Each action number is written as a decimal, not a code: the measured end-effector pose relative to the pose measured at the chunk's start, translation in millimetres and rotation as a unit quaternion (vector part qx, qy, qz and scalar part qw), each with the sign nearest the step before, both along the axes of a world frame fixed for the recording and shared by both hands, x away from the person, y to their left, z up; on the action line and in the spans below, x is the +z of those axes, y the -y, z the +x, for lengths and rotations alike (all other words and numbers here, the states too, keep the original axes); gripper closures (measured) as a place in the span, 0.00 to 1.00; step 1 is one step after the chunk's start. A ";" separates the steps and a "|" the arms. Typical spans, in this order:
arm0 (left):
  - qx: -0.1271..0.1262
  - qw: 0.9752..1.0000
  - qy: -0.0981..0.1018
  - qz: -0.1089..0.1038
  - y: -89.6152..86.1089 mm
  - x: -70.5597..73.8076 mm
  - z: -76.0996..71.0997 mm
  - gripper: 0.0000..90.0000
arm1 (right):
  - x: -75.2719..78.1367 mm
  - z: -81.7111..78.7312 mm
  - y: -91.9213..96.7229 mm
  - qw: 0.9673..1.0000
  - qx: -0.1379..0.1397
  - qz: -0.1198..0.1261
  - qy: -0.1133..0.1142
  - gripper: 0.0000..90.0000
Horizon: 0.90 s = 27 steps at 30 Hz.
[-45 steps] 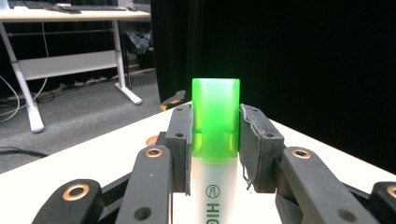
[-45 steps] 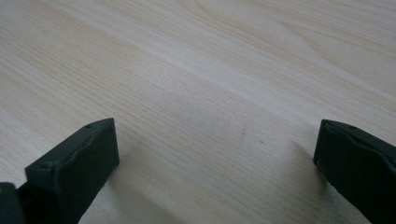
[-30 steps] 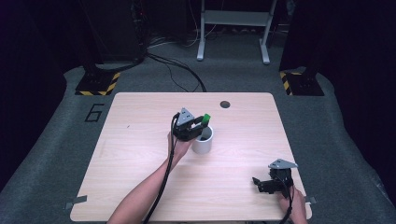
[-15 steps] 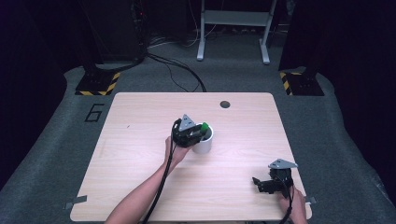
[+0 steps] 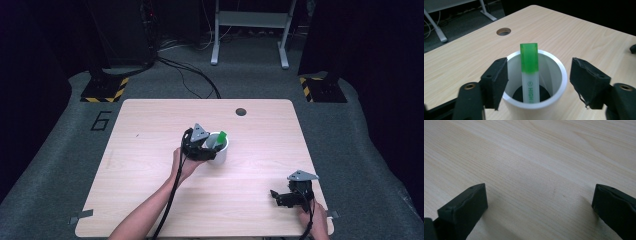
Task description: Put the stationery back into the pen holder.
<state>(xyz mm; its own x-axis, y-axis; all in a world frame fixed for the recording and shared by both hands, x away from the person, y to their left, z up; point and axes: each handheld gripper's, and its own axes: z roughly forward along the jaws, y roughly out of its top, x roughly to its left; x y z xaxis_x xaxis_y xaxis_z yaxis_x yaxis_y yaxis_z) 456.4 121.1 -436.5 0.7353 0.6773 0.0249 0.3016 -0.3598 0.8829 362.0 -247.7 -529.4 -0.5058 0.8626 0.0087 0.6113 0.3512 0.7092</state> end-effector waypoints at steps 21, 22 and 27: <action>0.028 0.997 -0.028 0.072 -68.5 7.8 -58.1 0.05 | 0.0 0.0 -0.1 1.000 0.000 0.000 0.000 0.00; 0.035 0.997 -0.025 0.071 -71.0 5.3 -61.2 0.04 | 0.1 0.0 -0.1 1.000 -0.001 0.000 0.000 0.00; 0.045 0.996 -0.028 0.076 -88.2 -0.2 -73.6 0.02 | 0.0 0.7 0.0 1.000 0.004 -0.002 0.002 0.00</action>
